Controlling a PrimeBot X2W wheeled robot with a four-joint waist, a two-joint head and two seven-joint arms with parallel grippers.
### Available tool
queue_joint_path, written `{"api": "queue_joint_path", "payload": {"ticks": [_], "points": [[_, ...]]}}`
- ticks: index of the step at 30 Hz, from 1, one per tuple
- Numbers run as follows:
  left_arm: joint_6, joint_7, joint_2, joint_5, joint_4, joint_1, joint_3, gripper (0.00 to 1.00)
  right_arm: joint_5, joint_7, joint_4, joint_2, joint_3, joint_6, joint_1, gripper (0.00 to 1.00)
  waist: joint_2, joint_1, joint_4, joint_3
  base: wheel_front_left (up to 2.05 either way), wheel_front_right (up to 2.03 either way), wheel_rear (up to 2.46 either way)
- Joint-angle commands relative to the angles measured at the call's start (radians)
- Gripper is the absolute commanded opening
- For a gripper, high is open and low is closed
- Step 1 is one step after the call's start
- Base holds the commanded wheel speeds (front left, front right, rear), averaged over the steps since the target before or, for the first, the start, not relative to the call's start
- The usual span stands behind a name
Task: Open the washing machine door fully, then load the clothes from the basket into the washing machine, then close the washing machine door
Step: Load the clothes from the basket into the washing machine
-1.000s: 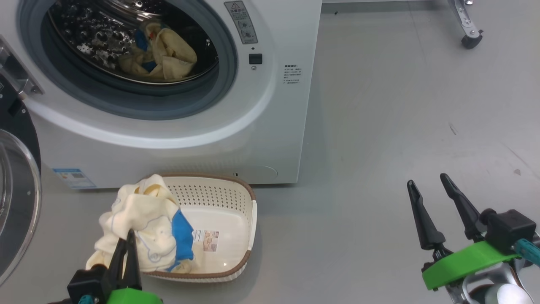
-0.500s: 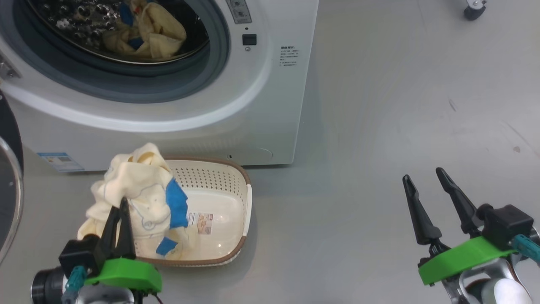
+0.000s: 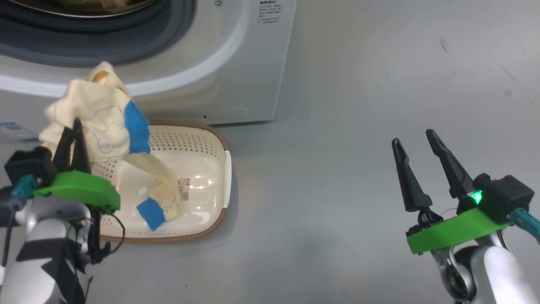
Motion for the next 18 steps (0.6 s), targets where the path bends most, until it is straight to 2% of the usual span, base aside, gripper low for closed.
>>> {"api": "queue_joint_path", "payload": {"ticks": [1,5,10,18], "points": [[-0.010,0.035,0.062,-0.014,-0.001,-0.087,0.050,0.00,0.017,-0.026,-0.017,-0.011,0.032,0.000,-0.040,1.00,0.0000,-0.0003,-0.048,0.066,0.00,0.00,0.00],[-0.027,0.089,0.104,-0.023,0.038,-0.169,0.063,0.00,0.035,-0.048,0.004,-0.011,0.047,0.000,-0.064,1.00,0.0000,-0.0003,-0.077,0.106,0.00,0.00,0.00],[-0.068,0.221,0.171,-0.046,0.099,-0.310,0.069,0.00,0.064,-0.079,0.039,-0.011,0.056,0.000,-0.100,1.00,0.0000,-0.0003,-0.112,0.168,0.00,0.00,0.00],[-0.108,0.390,0.288,-0.065,0.152,-0.519,0.087,0.00,0.103,-0.111,0.085,-0.011,0.091,0.000,-0.146,1.00,0.0000,-0.0003,-0.169,0.234,0.00,0.00,0.00]]}}
